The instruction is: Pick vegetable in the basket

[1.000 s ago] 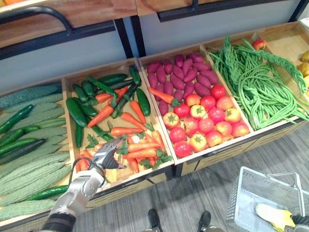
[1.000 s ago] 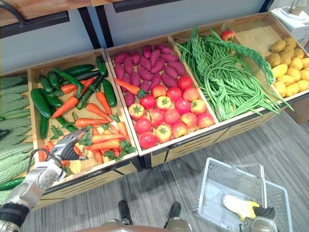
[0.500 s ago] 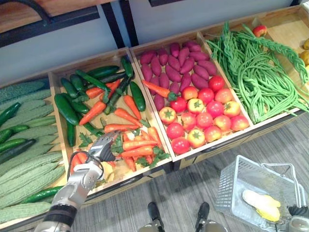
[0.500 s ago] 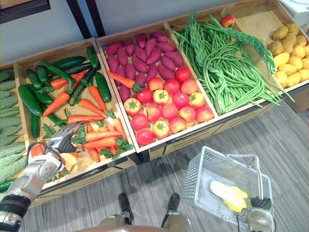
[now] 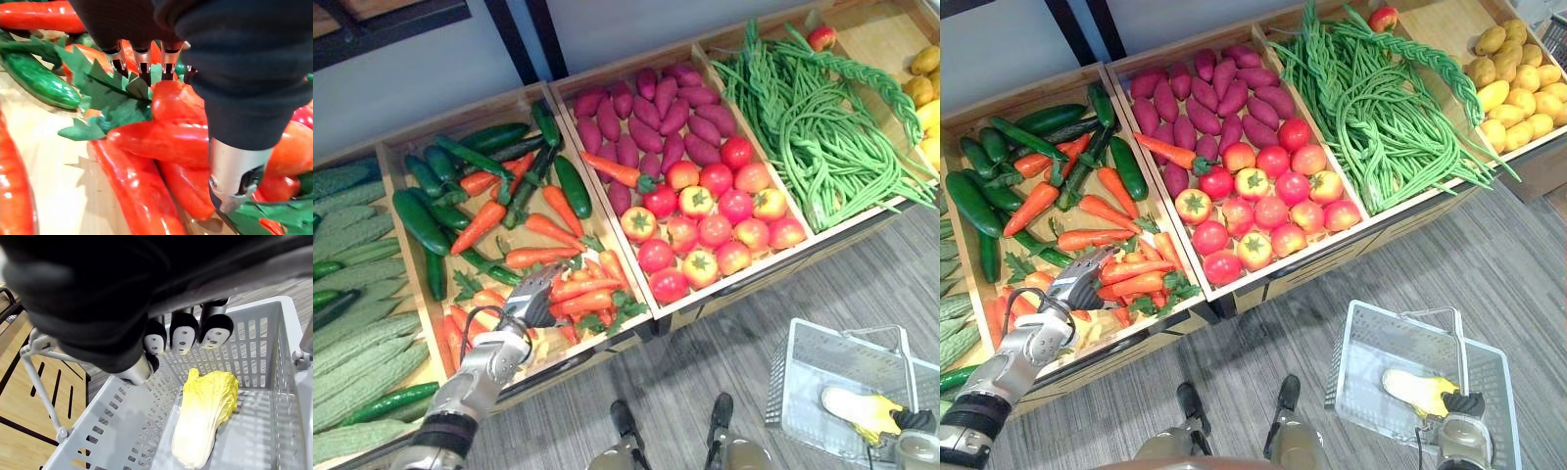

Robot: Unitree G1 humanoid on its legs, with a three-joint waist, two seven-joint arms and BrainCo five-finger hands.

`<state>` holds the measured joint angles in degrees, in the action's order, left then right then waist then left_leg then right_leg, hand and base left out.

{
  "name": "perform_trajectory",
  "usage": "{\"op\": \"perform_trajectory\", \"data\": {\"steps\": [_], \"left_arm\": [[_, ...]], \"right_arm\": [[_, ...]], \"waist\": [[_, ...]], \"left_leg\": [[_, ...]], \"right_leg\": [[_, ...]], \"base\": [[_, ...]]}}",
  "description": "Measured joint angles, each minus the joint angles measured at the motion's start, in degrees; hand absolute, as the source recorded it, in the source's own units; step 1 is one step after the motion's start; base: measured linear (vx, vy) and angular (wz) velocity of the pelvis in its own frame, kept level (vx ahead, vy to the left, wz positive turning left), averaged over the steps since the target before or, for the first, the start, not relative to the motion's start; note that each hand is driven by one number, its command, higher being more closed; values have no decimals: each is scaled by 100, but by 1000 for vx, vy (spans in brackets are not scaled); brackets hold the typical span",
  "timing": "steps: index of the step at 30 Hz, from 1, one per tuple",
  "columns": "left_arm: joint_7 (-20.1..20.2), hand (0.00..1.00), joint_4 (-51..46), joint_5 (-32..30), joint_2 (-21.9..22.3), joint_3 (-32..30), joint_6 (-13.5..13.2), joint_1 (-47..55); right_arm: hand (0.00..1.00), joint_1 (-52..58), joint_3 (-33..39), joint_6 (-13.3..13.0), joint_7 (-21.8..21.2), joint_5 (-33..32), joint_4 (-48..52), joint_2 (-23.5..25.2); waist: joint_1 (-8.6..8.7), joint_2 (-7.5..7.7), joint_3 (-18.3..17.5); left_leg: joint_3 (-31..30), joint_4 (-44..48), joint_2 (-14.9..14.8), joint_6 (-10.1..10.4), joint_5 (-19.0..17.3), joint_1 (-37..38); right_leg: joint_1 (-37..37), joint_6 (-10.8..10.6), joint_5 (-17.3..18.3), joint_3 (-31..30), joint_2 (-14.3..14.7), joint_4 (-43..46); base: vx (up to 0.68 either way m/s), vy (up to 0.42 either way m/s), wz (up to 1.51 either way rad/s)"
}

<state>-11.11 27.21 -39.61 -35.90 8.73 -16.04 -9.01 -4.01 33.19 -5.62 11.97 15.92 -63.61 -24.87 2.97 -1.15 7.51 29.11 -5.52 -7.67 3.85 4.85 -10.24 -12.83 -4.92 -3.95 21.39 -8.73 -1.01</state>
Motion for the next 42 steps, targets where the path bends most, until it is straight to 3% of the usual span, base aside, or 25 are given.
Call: {"op": "perform_trajectory", "data": {"steps": [1, 2, 8, 15, 22, 29, 32, 35, 42], "left_arm": [[0, 0, 64, -5, 31, 38, -7, -40], [-1, 100, 93, -5, 50, 46, -4, -47], [-396, 100, 510, -129, 98, 120, -8, -414], [-499, 100, 1124, -157, 242, 154, 54, -884], [-622, 100, 1243, -157, 253, 162, 46, -943], [-640, 100, 1349, -157, 282, 144, 47, -987], [-622, 100, 1317, -166, 344, -36, 86, -949], [-578, 100, 929, -178, 347, -374, 310, -699], [-468, 100, 59, -173, 327, -1159, 378, -177]], "right_arm": [[100, -8, 0, 0, 0, 0, 1, 0], [100, -11, 0, 0, 0, -1, 3, 1], [100, -96, -26, -1, 4, 1, 209, 6], [100, -245, -192, -10, 8, -2, 259, 7], [100, -270, -252, -10, 8, -1, 258, 11], [100, -269, -253, -9, 9, 0, 248, 11], [100, -269, -252, -9, 9, 0, 245, 20], [100, -253, -231, -9, 10, 1, 243, 39], [100, -103, -195, -1, 9, 84, 242, 82]], "waist": [[13, -2, 3], [10, -3, 6], [-42, -67, 155], [-57, -121, 215], [-122, -124, 249], [-76, -126, 251], [8, -134, 259], [21, -118, 268], [0, -103, 254]], "left_leg": [[8, 0, -4, 0, 1, -16], [12, -1, -4, 0, 0, -16], [144, -15, -2, 14, -10, 34], [231, -25, -2, 52, -37, 61], [327, -21, 6, 84, -60, 130], [285, -27, 13, 85, -60, 186], [156, 0, 13, 83, -59, 197], [67, 1, 4, 76, -55, 195], [-95, 2, 8, 57, -41, 321]], "right_leg": [[-22, 2, -3, -7, 6, 0], [-27, 3, -3, -12, 2, -1], [-66, -14, -13, -145, -39, 1], [-110, -29, -21, -259, -36, -3], [-76, -39, -27, -318, -37, -31], [34, -57, -37, -269, -40, -81], [108, -60, -38, -191, -32, -97], [149, -60, -38, -128, -15, -97], [382, -58, -38, 43, 14, -101]], "base": [[26, -12, -6], [36, 0, -7], [20, -3, -10], [33, -9, -8], [38, -8, -5], [11, -8, 3], [27, -16, 11], [23, -20, 12], [26, -13, 13]]}}
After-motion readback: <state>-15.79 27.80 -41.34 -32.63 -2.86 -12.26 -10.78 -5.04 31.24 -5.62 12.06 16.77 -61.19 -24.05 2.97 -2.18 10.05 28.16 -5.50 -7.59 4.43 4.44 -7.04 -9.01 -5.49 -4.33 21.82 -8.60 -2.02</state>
